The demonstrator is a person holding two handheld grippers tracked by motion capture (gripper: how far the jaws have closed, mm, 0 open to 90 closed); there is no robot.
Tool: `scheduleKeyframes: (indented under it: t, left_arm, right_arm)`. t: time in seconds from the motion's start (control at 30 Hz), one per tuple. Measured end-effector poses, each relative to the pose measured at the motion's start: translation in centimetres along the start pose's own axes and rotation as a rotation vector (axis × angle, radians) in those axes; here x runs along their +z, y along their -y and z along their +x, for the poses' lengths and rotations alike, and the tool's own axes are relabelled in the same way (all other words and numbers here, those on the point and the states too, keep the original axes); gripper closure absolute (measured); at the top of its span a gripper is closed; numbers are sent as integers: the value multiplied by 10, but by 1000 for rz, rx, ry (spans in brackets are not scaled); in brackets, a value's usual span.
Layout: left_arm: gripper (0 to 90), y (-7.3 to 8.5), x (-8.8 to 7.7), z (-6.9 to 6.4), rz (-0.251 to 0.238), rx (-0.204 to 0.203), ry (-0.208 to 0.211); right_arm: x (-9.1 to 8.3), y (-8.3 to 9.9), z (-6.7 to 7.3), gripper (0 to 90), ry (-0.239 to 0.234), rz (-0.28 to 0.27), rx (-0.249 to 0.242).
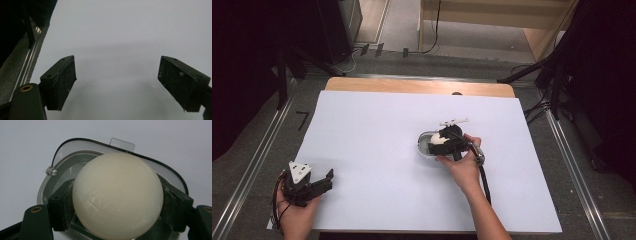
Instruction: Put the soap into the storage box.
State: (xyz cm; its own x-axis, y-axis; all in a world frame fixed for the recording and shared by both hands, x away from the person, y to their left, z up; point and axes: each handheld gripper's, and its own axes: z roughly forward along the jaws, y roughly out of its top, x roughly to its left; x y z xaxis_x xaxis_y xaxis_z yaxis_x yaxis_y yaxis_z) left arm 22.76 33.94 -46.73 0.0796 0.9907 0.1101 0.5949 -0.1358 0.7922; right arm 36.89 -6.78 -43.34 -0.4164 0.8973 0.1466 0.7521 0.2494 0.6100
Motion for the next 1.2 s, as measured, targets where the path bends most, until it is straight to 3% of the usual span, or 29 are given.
scheduleKeyframes:
  t: [0.47,1.2]
  left_arm:
    - [160,0,0,0,1,4,0]
    - [160,0,0,-1,1,6,-1]
  right_arm:
    - [-2,4,-5,238,-34,-29,25]
    - [-40,10,-9,230,-46,-123,28]
